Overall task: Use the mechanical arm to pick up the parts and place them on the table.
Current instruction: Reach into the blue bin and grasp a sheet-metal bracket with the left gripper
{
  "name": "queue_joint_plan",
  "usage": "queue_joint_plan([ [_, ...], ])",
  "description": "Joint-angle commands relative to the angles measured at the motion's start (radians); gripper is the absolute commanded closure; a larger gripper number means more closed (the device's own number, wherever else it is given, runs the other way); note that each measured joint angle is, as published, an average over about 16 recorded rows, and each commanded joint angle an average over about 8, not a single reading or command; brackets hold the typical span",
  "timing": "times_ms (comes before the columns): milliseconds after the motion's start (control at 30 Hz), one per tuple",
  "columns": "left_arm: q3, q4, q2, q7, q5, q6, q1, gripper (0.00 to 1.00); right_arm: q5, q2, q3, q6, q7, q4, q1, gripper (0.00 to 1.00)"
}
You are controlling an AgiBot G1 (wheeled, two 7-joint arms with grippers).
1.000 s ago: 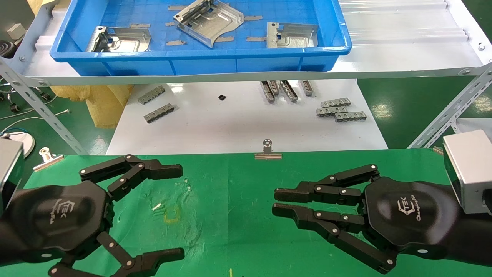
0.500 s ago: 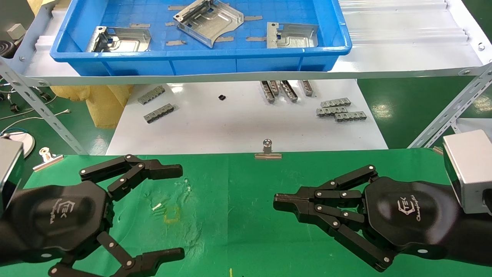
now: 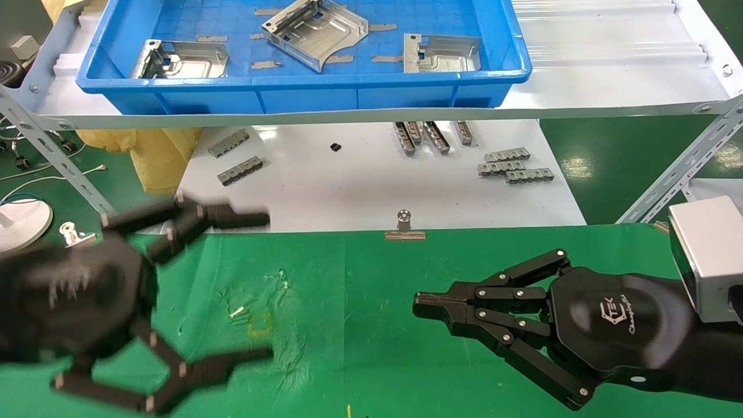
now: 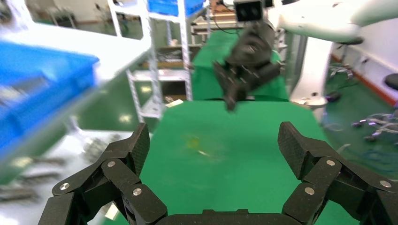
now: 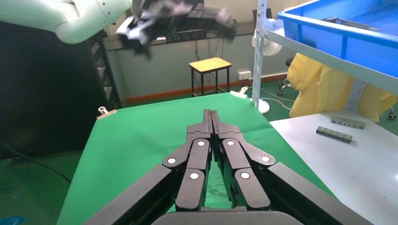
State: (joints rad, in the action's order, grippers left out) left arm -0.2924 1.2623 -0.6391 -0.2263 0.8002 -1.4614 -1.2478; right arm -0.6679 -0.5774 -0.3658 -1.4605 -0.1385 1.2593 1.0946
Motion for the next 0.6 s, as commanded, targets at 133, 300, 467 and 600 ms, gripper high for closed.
queue_joint_plan([
  [133,-0.038,-0.054,-0.051,-0.042,0.101,0.037,-0.165,0.00,0.000,0.000,0.000,0.000,0.000,0.000,0.000,1.00],
  [300,-0.121,-0.259,-0.180,-0.050,0.252,0.056,-0.369,0.00,0.000,0.000,0.000,0.000,0.000,0.000,0.000,1.00],
  [467,-0.178,-0.521,-0.312,0.020,0.371,0.094,-0.540,0.00,0.000,0.000,0.000,0.000,0.000,0.000,0.000,1.00],
  [600,-0.203,-0.737,-0.417,0.083,0.444,0.196,-0.650,0.00,0.000,0.000,0.000,0.000,0.000,0.000,0.000,1.00],
])
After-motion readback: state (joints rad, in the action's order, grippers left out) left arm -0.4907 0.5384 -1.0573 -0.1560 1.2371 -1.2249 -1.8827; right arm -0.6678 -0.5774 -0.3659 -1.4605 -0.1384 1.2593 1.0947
